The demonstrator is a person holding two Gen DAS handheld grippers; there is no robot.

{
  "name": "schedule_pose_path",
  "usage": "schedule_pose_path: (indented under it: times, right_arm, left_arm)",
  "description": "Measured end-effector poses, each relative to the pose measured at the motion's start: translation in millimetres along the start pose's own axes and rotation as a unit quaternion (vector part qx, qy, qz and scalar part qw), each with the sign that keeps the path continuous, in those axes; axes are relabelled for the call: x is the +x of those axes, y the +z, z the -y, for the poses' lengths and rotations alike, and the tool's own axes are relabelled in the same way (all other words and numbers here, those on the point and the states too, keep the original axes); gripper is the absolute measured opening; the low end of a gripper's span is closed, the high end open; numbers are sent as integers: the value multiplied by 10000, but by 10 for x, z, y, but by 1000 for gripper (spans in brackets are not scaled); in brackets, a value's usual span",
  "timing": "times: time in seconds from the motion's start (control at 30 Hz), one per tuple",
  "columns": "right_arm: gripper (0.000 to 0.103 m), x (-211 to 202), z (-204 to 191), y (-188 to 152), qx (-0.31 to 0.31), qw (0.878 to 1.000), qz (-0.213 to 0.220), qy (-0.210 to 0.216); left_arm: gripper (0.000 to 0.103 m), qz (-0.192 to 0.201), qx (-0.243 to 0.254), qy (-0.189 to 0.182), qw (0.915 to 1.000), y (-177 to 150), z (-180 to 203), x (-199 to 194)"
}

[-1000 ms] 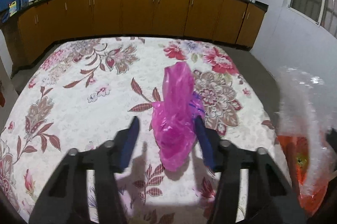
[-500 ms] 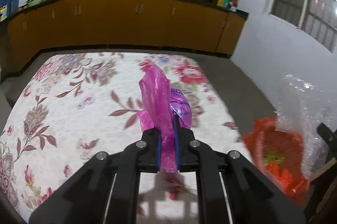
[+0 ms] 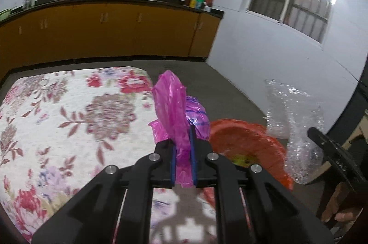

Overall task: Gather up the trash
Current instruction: 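Carry the pink bag and bubble wrap over the basket and release them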

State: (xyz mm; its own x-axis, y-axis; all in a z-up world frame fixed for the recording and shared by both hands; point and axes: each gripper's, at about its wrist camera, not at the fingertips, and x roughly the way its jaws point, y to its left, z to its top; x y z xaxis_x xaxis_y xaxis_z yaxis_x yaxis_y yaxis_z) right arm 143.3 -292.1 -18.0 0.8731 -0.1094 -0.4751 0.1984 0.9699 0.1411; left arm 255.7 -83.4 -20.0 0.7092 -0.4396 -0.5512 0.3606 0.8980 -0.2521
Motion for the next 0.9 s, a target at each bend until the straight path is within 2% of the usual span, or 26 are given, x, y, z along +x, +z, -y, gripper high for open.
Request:
schedule_pose_path:
  times: [0.4, 0.9]
  right_arm:
    - [4, -117, 227, -49, 219, 9996, 86, -164]
    - [4, -102, 332, -48, 383, 9991, 117, -170]
  left_arm:
    - [11, -201, 254, -454, 9984, -91, 479, 120]
    - [11, -430, 401, -721, 9957, -202, 777, 335]
